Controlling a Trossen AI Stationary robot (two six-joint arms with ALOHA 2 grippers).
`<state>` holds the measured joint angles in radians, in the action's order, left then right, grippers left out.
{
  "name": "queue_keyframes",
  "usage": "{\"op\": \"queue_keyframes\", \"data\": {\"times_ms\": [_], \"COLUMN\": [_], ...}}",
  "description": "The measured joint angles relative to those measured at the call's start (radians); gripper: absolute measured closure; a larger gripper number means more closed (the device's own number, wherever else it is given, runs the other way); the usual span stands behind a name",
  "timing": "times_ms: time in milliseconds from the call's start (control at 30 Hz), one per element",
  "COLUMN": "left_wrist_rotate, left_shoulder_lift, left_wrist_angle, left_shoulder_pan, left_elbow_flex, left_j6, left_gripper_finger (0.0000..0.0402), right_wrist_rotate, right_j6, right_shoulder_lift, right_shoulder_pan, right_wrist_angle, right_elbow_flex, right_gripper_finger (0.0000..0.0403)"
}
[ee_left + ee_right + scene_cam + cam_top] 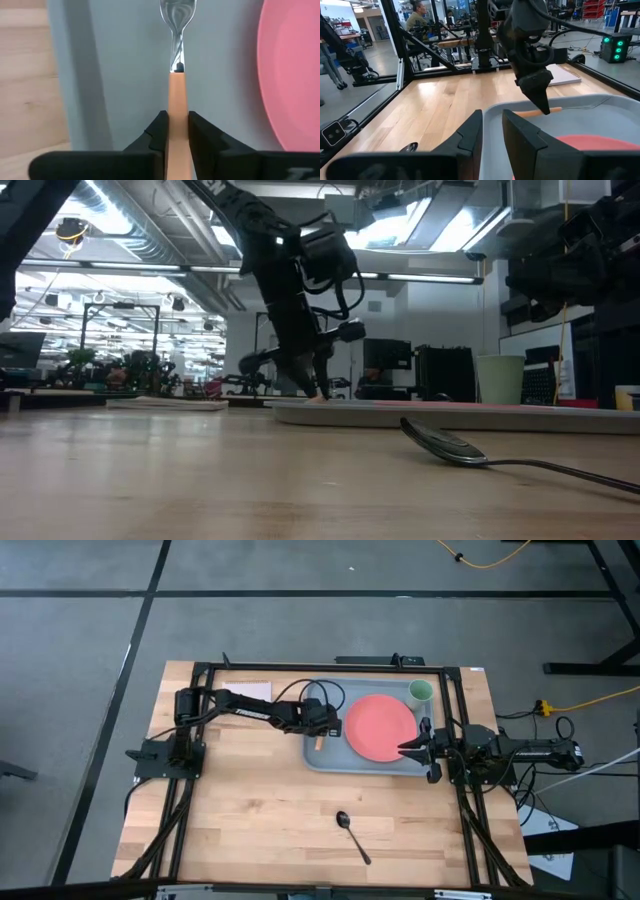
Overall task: Pick and place plate/cup/fork/spoon on tray
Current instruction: Put the yellow fork beside the pink plate on the gray serving tray
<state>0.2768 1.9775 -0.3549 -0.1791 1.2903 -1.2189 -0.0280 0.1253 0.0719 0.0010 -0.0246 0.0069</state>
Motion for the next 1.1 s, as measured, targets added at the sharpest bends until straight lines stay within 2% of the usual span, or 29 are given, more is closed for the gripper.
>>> {"op": "queue_keyframes", "data": {"times_ms": [267,467,600,833,900,1000,1100], "left_wrist_rotate": [0.031,0.051,0.025,-0.060,-0.046,0.048,0.073], "left_shoulder_lift": [0.000,0.000,0.000,-0.002,-0.002,-0.002,-0.002], "left_wrist_angle": [-0.004,-0.003,0.035,0.065,0.067,0.054,0.051], "left_shoulder_pan": [0.006,0.009,0.009,0.043,0.069,0.087,0.040], "left_elbow_flex": [0.000,0.000,0.002,0.097,0.111,0.116,0.116], "left_j6": [-0.001,-0.001,-0.010,0.204,0.277,0.335,0.339], "left_gripper_finger": [0.0319,0.0317,0.0317,0.0317,0.0317,0.0317,0.0317], "right_wrist_rotate": [0.000,0.000,0.000,0.000,0.000,0.000,0.000], "right_j6": [0.000,0.000,0.000,0.001,0.001,0.009,0.031], "right_shoulder_lift": [0.000,0.000,0.000,0.000,0.000,0.000,0.000], "right_shoulder_pan": [0.000,0.000,0.000,0.000,0.000,0.000,0.000], "right_wrist_angle": [0.000,0.000,0.000,0.000,0.000,-0.001,-0.001], "right_elbow_flex": [0.000,0.000,0.000,0.000,0.000,0.000,0.000], "right_gripper_finger": [0.0324,0.0324,0.0324,0.0324,0.0324,0.0324,0.0324]}}
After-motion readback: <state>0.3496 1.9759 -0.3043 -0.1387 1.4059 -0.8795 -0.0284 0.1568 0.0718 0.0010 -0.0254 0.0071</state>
